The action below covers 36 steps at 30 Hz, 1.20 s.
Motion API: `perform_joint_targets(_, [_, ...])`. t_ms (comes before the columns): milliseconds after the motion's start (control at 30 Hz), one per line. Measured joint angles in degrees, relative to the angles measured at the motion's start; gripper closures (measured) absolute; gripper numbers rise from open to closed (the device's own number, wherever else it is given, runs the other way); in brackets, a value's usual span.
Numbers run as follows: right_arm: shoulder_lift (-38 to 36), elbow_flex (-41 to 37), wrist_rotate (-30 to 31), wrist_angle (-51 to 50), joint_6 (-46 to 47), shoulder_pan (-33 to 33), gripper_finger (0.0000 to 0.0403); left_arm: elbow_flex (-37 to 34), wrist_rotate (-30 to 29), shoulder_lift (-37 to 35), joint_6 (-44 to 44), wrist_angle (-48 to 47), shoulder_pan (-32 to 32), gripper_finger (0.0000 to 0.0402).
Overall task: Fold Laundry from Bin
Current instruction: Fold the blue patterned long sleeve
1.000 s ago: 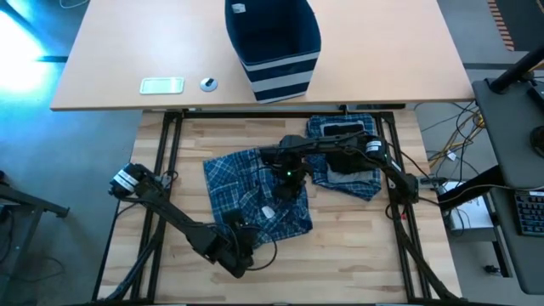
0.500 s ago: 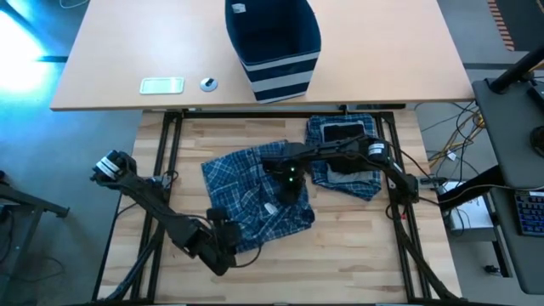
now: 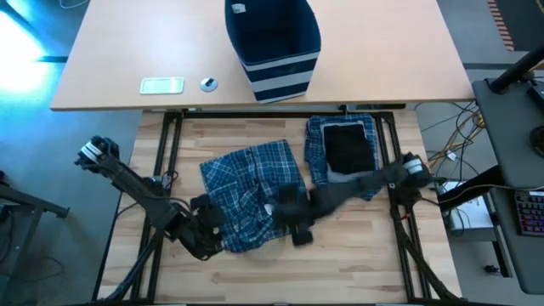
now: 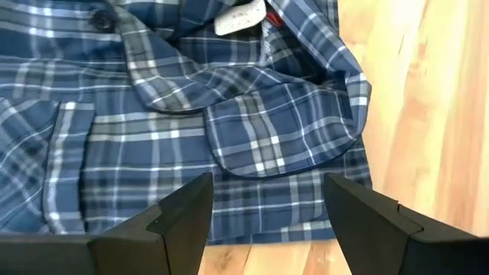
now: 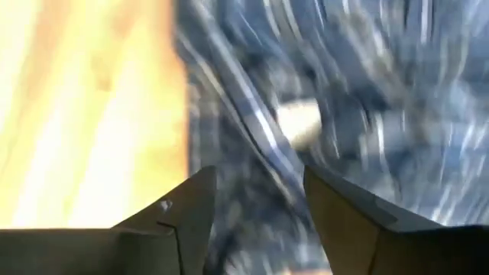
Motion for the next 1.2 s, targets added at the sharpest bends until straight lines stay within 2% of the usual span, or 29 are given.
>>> perform_joint_targets(100, [2.16,-0.69,8.48,8.95,-1.22,5.5,0.0203,-1.66,-0.39,-3.14,-1.04,-0.07,0.02,0.0171])
perform_joint_targets(267, [9.85,-0.66,13.62,23.39,-2.01,7.52,0.0209,-2.13,-0.72,-5.62,-1.97,0.47,-0.15,0.0171])
perform_joint_targets(400, [15.09,0.93,20.14,25.19,-2.11,7.76,0.022,-2.15,3.09,-6.05,-1.92,-0.02,-0.84,0.0171])
perform_joint_targets(567, [17.68,2.88,20.18,22.74,-4.41,7.76,0.0239,-2.15,7.24,-6.08,-2.04,-1.39,-1.72,0.0171])
perform_joint_targets(767, [18.37,2.73,19.17,22.78,-6.09,7.25,0.027,-2.15,7.46,-6.08,-1.88,-1.64,-2.08,0.0171])
perform_joint_targets(867, [18.77,2.77,19.1,22.57,-3.58,5.95,0.0302,-2.15,7.43,-6.08,-1.68,-1.64,-2.08,0.0171])
perform_joint_targets(933, [18.81,4.25,17.68,20.74,2.16,4.94,0.0343,-2.15,7.43,-6.08,-1.26,-1.64,-2.08,0.0171])
perform_joint_targets(1000, [18.26,6.89,12.8,18.12,8.19,3.51,0.038,-2.15,7.35,-6.07,0.16,-1.62,-2.08,0.017])
perform_joint_targets(1100, [17.47,12.72,3.48,10.1,21.32,0.38,0.0391,-2.15,5.91,-6.02,3.55,-1.54,-2.08,0.017])
perform_joint_targets(1200, [17.37,16.01,-8.11,2.6,33.55,-4.33,0.0393,-2.15,1.5,-6.02,6.96,-1.44,-2.08,0.017])
